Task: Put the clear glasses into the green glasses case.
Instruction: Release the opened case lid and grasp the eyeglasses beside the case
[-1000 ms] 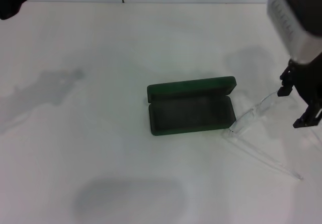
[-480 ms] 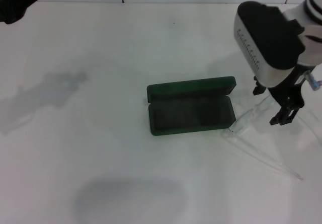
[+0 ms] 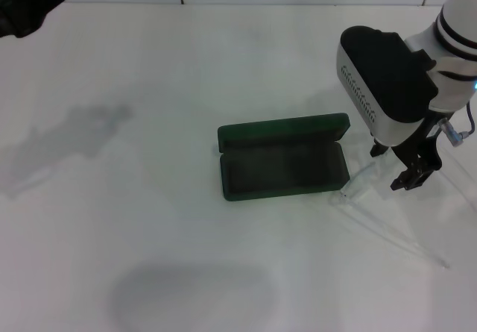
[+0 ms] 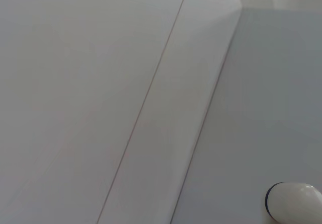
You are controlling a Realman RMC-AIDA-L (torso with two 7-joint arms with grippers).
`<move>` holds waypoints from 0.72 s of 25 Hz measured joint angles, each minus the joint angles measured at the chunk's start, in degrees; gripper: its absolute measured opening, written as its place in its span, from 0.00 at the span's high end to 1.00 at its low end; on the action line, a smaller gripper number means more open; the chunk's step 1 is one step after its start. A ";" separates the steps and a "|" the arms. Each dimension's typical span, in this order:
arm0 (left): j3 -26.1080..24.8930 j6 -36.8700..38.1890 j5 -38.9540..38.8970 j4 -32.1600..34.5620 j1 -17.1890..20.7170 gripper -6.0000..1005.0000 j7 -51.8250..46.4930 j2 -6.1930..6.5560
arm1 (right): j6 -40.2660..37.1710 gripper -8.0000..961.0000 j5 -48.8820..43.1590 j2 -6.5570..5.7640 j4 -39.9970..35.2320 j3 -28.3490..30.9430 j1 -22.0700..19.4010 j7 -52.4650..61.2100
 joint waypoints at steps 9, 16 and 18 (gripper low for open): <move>-0.20 0.02 0.04 -1.10 -0.25 0.96 0.26 0.03 | 2.36 0.47 0.01 -0.06 2.71 -0.07 0.39 -0.67; -0.27 0.01 0.03 -3.01 -0.67 0.96 1.47 0.32 | 3.48 0.47 0.91 -0.03 4.64 -0.10 0.80 -0.68; -0.28 0.02 0.02 -3.24 -0.67 0.96 1.53 0.42 | 3.62 0.48 1.17 -0.01 4.75 -0.10 0.90 -0.68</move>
